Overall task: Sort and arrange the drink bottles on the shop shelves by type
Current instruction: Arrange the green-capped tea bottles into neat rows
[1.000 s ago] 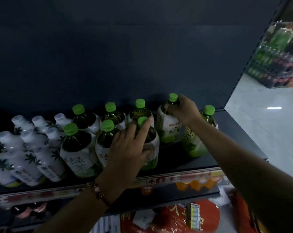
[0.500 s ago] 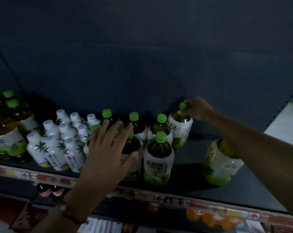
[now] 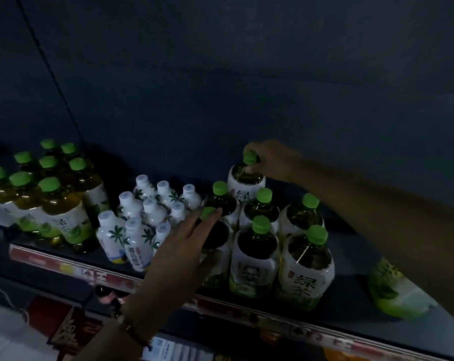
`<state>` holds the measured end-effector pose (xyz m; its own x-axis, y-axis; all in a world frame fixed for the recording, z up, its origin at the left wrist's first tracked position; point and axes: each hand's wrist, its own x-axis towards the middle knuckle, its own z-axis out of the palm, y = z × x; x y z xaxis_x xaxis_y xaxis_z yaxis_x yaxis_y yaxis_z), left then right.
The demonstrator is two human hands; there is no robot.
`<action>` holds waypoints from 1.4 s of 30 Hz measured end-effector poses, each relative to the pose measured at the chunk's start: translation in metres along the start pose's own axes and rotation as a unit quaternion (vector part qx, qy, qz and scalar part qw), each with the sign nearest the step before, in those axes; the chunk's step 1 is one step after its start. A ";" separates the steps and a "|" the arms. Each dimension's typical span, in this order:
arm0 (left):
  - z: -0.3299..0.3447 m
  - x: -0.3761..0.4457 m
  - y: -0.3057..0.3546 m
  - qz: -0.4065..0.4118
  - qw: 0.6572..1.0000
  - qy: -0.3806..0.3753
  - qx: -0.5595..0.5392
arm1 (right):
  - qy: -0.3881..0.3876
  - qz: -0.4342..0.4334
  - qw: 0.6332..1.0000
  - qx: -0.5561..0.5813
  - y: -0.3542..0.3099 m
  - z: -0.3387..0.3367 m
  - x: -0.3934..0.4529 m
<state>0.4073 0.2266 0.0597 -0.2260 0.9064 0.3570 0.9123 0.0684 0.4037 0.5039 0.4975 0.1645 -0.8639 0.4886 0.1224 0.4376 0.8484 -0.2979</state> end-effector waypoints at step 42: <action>0.044 0.093 0.110 0.280 0.944 -0.136 0.111 | 0.215 0.473 0.847 -0.114 0.057 0.014 -0.261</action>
<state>0.5022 0.3367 0.1004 0.3817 0.8974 0.2211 0.9185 -0.3950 0.0175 0.7506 0.4157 0.1024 0.0497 0.9593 0.2781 0.9622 0.0287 -0.2707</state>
